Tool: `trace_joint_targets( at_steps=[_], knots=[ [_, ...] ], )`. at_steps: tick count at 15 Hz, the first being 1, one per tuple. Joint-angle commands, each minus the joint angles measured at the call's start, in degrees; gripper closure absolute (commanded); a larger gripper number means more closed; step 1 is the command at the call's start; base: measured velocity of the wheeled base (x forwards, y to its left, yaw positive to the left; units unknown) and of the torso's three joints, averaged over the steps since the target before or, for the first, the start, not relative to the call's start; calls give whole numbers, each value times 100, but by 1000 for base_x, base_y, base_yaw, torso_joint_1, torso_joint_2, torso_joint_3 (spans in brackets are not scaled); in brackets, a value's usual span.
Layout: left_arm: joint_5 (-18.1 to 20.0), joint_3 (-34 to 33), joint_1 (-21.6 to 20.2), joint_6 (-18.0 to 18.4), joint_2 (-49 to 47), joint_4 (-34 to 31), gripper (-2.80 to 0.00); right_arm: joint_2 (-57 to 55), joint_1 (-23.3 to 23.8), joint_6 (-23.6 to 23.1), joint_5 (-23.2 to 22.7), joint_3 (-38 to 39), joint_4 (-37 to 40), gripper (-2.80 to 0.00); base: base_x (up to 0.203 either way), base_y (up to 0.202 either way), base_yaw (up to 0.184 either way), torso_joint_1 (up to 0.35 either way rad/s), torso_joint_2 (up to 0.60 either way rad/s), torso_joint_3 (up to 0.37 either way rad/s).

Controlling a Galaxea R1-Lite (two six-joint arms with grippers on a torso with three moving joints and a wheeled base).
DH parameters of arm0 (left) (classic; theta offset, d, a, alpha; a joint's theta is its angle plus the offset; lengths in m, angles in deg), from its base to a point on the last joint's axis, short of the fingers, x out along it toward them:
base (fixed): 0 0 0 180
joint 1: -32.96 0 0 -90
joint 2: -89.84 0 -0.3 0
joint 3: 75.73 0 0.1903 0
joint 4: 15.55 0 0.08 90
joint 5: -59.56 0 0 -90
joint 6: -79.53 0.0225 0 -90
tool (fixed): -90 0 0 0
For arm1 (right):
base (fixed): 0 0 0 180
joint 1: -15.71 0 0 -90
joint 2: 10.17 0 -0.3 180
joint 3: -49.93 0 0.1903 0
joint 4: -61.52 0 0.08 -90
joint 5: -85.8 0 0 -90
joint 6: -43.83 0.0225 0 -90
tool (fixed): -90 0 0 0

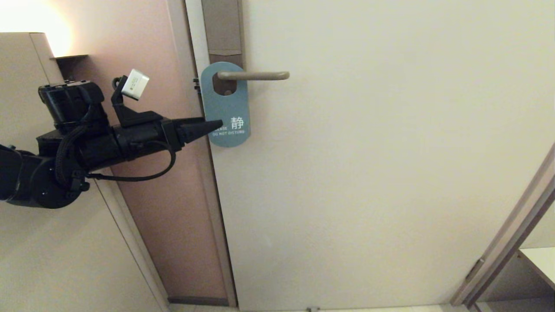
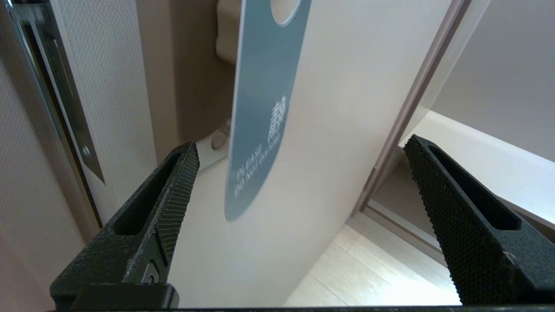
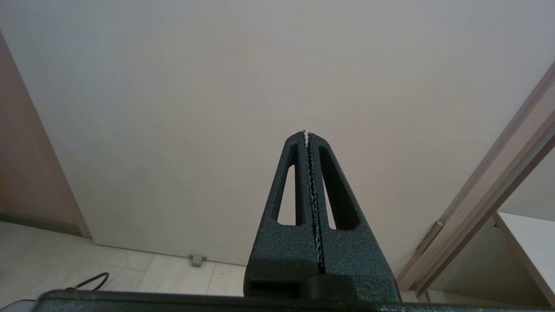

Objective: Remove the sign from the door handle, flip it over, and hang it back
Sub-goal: Take down the sign

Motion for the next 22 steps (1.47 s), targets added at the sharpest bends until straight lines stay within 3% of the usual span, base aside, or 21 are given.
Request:
trace_joint_targets(
  at_steps=[1, 4, 22],
  knots=[
    [68, 79, 4, -14, -174, 160, -280, -9, -2, -2, -4, 0, 1, 0, 0, 0, 0, 0, 0, 0],
    [275, 231, -9, -14, -276, 160, -280, -9, -2, -2, -4, 0, 1, 0, 0, 0, 0, 0, 0, 0],
    [517, 696, 166, -172, -697, 292, -280, -9, -2, -2, 5, 0, 1, 0, 0, 0, 0, 0, 0, 0]
  ],
)
